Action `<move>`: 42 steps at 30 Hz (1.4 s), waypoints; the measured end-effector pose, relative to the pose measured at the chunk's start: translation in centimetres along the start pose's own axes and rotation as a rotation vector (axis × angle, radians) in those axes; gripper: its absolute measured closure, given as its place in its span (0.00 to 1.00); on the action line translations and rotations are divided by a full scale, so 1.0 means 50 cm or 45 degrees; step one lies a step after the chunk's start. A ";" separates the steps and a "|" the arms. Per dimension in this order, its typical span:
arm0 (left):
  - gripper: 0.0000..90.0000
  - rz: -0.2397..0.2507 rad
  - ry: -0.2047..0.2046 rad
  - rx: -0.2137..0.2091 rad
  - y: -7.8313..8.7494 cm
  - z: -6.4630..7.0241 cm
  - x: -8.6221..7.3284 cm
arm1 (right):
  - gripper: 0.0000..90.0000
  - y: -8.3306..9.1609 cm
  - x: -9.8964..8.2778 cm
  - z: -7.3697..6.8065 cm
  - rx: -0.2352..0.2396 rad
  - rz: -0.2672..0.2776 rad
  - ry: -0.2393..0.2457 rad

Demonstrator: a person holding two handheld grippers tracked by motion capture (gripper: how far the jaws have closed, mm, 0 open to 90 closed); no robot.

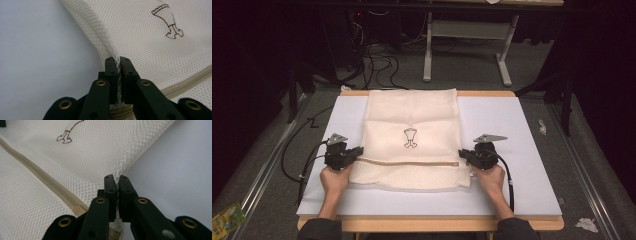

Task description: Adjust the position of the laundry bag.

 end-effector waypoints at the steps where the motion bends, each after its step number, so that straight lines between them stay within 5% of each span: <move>1: 0.95 0.003 0.003 -0.002 -0.002 0.002 0.002 | 0.98 0.002 -0.001 0.002 -0.003 0.002 0.002; 26: 0.95 0.027 0.003 -0.080 -0.012 0.041 0.019 | 0.97 0.039 -0.013 0.036 -0.033 0.033 -0.041; 42: 0.95 0.036 -0.043 -0.115 -0.028 0.082 0.037 | 0.97 0.074 -0.021 0.064 -0.075 0.061 -0.072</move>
Point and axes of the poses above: each handheld gripper's, and its own axes: y roughly backward along the jaws, x roughly out of its top, z roughly to its right, the point moved 8 cm from there along -y, roughly forward along the jaws, and after that the axes turned 5 degrees about x, right-handed, at the moved point
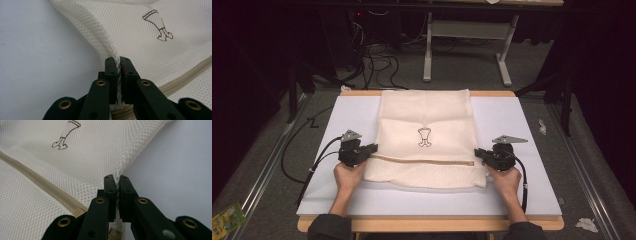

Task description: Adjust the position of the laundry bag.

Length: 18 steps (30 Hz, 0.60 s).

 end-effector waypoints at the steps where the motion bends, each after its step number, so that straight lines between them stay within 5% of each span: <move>1: 0.95 0.002 -0.003 -0.002 -0.002 0.003 0.001 | 0.97 0.002 -0.001 0.002 -0.003 -0.001 -0.006; 10: 0.95 -0.006 -0.029 -0.017 -0.018 0.028 0.009 | 0.97 0.020 -0.017 0.024 -0.024 0.011 -0.038; 18: 0.95 0.003 -0.002 -0.044 -0.029 0.042 0.007 | 0.97 0.035 -0.024 0.038 -0.037 0.020 -0.046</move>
Point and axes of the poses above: each handheld gripper's, and its own axes: y roughly backward along the jaws, x roughly out of its top, z roughly to its right, the point moved 8 cm from there along -y, roughly forward along the jaws, and after that the axes turned 5 degrees about x, right-handed, at the moved point
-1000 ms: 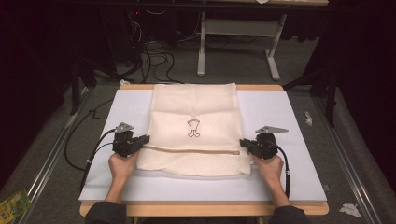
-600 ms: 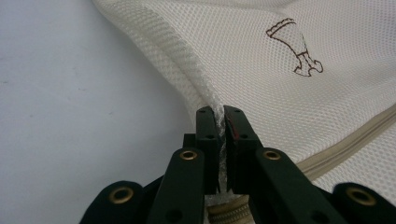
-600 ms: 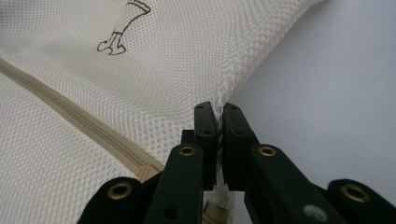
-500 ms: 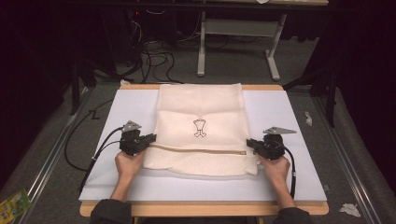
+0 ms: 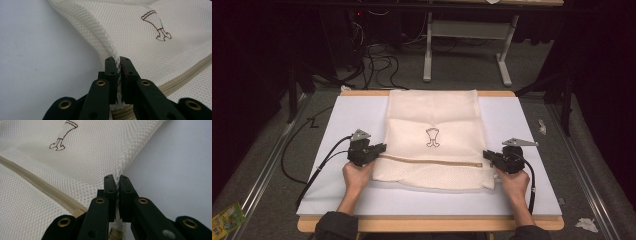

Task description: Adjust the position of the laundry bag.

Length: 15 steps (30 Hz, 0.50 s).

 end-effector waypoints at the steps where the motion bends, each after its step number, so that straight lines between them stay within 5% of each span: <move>1: 0.95 0.001 0.001 -0.004 -0.001 0.002 0.000 | 0.97 0.002 -0.001 0.001 -0.003 0.004 -0.001; 15: 0.93 -0.021 -0.056 0.042 -0.008 0.013 -0.014 | 0.95 0.003 -0.021 0.011 -0.035 -0.004 0.010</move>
Point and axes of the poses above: each handheld gripper's, and its own axes: y roughly backward along the jaws, x roughly out of its top, z roughly to its right, the point moved 8 cm from there along -y, roughly forward along the jaws, and after that the axes turned 5 degrees about x, right-handed, at the moved point
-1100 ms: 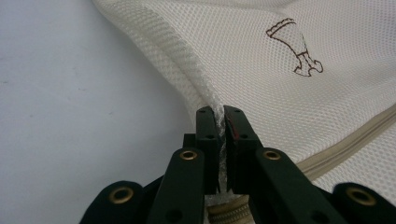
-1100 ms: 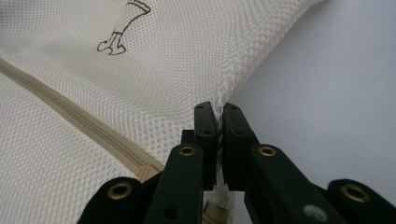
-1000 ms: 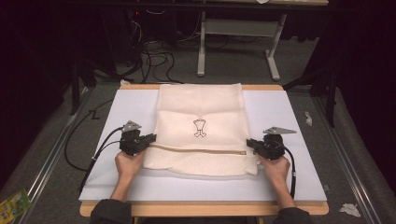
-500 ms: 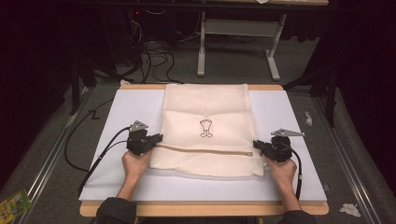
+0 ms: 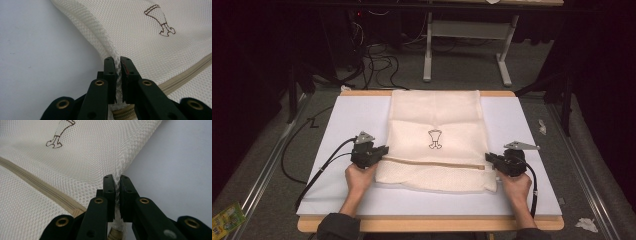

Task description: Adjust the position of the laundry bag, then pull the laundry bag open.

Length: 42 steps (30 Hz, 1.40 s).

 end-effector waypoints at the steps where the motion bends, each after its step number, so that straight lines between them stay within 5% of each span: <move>1: 0.93 -0.005 -0.005 0.005 0.000 0.000 -0.002 | 0.95 0.000 -0.001 0.000 -0.004 -0.001 0.008; 19: 0.91 -0.049 -0.088 0.080 -0.002 0.005 -0.027 | 0.88 -0.007 -0.021 0.004 -0.024 -0.004 -0.007; 28: 0.74 -0.021 -0.136 0.123 0.002 0.001 -0.038 | 0.65 0.000 -0.023 0.011 -0.046 0.015 -0.030; 33: 0.62 0.010 -0.182 0.145 0.014 0.018 -0.048 | 0.57 0.004 -0.032 0.011 -0.032 0.026 -0.053; 42: 0.57 0.074 -0.211 0.098 0.045 0.065 -0.060 | 0.52 -0.003 -0.033 -0.005 -0.012 0.023 -0.043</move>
Point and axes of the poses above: each handheld gripper's, and its own axes: y roughly backward along the jaws, x roughly out of its top, z roughly to its right, the point moved 8 cm from there along -y, roughly forward along the jaws, and after that the axes turned 5 degrees about x, right-handed, at the moved point
